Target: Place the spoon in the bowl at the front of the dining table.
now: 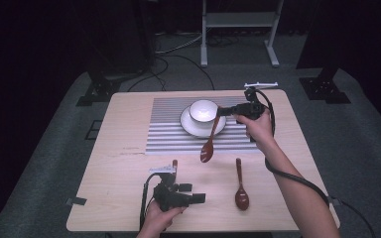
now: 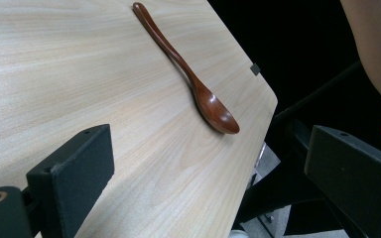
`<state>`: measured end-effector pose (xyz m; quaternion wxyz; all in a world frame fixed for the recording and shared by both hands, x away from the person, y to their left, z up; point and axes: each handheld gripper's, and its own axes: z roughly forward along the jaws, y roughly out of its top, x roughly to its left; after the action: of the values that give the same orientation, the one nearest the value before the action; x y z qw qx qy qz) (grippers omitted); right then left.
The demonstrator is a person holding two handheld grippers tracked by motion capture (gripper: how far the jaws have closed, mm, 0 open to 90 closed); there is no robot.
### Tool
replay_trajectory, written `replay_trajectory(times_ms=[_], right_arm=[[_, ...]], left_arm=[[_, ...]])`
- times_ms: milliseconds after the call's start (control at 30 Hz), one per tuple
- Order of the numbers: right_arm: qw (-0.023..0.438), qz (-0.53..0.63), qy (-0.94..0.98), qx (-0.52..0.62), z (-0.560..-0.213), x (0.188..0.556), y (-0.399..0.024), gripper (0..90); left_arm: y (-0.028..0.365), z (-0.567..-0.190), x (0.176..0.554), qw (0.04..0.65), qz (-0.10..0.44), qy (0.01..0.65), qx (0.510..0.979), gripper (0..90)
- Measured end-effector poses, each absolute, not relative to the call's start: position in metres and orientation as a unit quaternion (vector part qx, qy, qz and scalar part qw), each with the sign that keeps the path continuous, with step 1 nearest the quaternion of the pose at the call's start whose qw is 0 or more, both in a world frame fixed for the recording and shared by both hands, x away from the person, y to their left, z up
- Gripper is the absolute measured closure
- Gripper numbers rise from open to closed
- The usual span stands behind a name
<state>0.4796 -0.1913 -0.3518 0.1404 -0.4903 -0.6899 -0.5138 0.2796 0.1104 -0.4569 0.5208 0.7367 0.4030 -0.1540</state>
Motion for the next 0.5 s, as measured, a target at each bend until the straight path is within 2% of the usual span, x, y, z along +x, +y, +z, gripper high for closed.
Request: replay_trajectory(times_ms=[500], right_arm=[[0.126, -0.526, -0.676, -0.501, -0.341, 0.495, -0.177, 83.2]], left_arm=[[0.113, -0.456, 0.280, 0.524, -0.152, 0.404, 0.735, 4.0]])
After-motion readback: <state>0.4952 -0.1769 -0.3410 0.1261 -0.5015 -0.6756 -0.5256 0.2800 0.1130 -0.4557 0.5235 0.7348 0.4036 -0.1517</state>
